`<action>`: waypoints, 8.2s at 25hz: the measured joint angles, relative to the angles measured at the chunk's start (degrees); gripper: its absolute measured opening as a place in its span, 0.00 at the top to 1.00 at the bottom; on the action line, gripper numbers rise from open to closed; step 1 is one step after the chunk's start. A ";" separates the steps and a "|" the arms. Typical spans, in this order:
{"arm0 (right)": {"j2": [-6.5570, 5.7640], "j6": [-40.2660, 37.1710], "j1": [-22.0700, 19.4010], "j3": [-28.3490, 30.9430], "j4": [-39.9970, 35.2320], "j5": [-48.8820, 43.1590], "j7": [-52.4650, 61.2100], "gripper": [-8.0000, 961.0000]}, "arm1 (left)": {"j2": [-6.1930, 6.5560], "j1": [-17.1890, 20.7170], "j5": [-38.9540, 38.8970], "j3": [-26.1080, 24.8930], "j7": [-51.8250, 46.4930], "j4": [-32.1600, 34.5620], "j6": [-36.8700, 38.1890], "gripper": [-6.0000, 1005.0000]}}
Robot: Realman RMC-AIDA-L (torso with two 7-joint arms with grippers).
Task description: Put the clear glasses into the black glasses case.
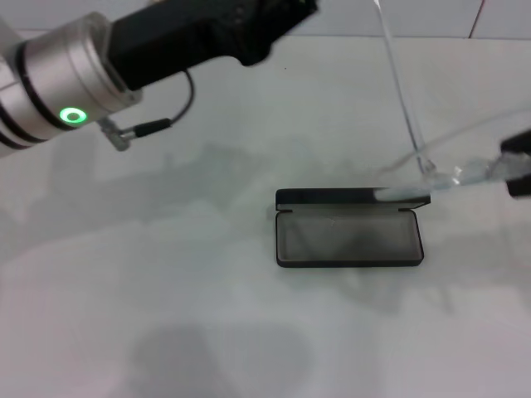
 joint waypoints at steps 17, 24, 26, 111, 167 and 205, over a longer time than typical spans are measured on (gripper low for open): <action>0.07 9.55 5.81 0.69 11.30 -5.64 -3.78 0.89 | -0.13 -1.48 -0.48 2.39 0.89 -0.02 2.05 0.88; 0.17 13.00 5.81 0.45 11.59 -5.69 -4.10 0.89 | -0.14 -1.61 -0.13 2.71 1.49 0.00 3.11 0.88; 0.19 13.48 5.82 0.41 11.80 -5.70 -4.27 0.89 | -0.13 -1.64 -0.09 3.05 1.49 0.01 3.11 0.88; -1.10 9.80 14.34 -2.68 -41.78 -45.47 66.72 0.91 | 11.65 12.34 0.23 -20.22 -5.40 3.87 13.64 0.88; 0.82 34.15 40.00 -41.07 -3.09 -71.02 73.71 0.87 | 8.12 14.90 8.35 -23.42 -2.89 3.01 14.47 0.88; 0.82 34.73 40.01 -41.77 -2.73 -70.79 74.47 0.85 | 7.51 15.11 9.14 -23.43 -2.32 2.91 14.54 0.88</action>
